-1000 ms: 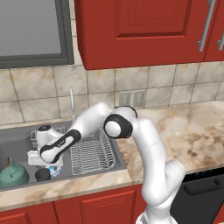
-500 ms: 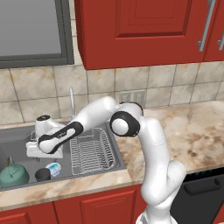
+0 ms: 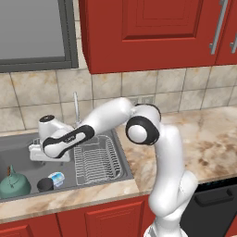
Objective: Pick the kettle and glass cup and place them in the sink. Then turn on the water.
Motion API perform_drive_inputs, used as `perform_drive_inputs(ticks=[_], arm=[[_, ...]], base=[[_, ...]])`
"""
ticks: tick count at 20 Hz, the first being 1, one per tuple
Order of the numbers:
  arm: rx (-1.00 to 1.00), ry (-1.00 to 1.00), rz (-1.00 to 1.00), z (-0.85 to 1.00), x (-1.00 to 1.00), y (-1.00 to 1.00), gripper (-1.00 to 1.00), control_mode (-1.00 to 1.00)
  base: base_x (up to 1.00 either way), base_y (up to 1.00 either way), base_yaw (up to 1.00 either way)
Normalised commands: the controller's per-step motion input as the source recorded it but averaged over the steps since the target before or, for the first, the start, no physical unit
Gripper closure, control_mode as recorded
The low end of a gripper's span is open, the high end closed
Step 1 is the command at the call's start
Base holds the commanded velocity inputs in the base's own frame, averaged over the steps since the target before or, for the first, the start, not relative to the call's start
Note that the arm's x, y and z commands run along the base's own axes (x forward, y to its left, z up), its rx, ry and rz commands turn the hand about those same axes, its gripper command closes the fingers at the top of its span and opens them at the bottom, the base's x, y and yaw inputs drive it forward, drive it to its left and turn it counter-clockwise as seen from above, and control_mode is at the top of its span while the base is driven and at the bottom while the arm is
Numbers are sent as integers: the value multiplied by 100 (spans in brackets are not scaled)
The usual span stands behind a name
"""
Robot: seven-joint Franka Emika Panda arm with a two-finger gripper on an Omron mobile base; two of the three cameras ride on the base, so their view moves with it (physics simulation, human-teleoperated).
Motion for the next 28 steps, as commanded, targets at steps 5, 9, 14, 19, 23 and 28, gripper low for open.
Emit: perform_drive_inputs(ticks=[5, 9, 14, 19, 23, 28], arm=[[0, -8, 1, 34, -10, -31, -100, -100], [0, -12, 0, 39, -2, -26, -100, -100], [0, -12, 0, 37, -11, -33, -100, -100], [0, -13, 0, 34, -10, -37, -100, -100], [0, -20, 5, 13, -23, -54, -100, -100], [0, -22, 7, 0, -7, -57, -100, -100]], base=[[0, 0, 0], [0, 0, 0], [0, 0, 0], [0, 0, 0], [0, 0, 0], [0, 0, 0]])
